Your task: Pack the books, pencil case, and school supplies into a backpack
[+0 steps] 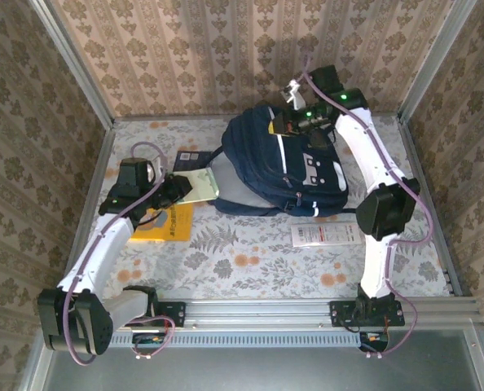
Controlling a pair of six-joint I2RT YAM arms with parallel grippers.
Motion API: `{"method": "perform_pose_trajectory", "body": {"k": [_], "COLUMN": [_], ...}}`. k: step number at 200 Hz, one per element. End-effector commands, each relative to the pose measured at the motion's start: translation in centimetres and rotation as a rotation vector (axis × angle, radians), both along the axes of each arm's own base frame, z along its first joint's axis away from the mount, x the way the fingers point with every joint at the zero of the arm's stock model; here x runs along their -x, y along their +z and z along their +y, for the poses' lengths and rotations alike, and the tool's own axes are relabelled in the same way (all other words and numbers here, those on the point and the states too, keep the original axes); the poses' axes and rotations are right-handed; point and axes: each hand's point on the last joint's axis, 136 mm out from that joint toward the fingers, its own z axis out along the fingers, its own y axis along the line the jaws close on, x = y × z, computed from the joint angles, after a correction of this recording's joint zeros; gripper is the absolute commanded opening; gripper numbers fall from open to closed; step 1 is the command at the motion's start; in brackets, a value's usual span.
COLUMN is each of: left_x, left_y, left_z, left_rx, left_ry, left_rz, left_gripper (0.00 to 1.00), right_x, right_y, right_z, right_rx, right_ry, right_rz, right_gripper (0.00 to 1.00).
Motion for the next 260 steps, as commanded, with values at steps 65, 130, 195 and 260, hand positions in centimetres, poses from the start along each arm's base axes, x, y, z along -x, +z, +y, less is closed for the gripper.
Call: {"method": "perform_pose_trajectory", "body": {"k": [65, 130, 195, 260], "left_x": [-4.9, -9.0, -8.5, -8.7], "left_y": [4.7, 2.0, 1.2, -0.9], "left_z": [-7.3, -15.1, -23.1, -28.8], "left_rx": [0.104, 0.276, 0.354, 0.309], "left_ry": [-0.138, -0.213, -0.350, -0.395], "left_rz": [-0.122, -0.065, -0.077, -0.017], "left_gripper": [0.08, 0.08, 0.10, 0.55], "right_x": [1.0, 1.2, 1.2, 1.5], "right_y": [8.7, 10.4, 9.1, 9.4], "right_z": [-1.2, -0.6, 0.5, 1.3], "right_rx": [-0.377, -0.432, -0.432, -0.431], "right_ry": [0.101, 0.115, 0.112, 0.120], "right_rz": [-0.114, -0.115, -0.076, -0.072], "right_gripper": [0.00, 0.00, 0.00, 0.00]}}
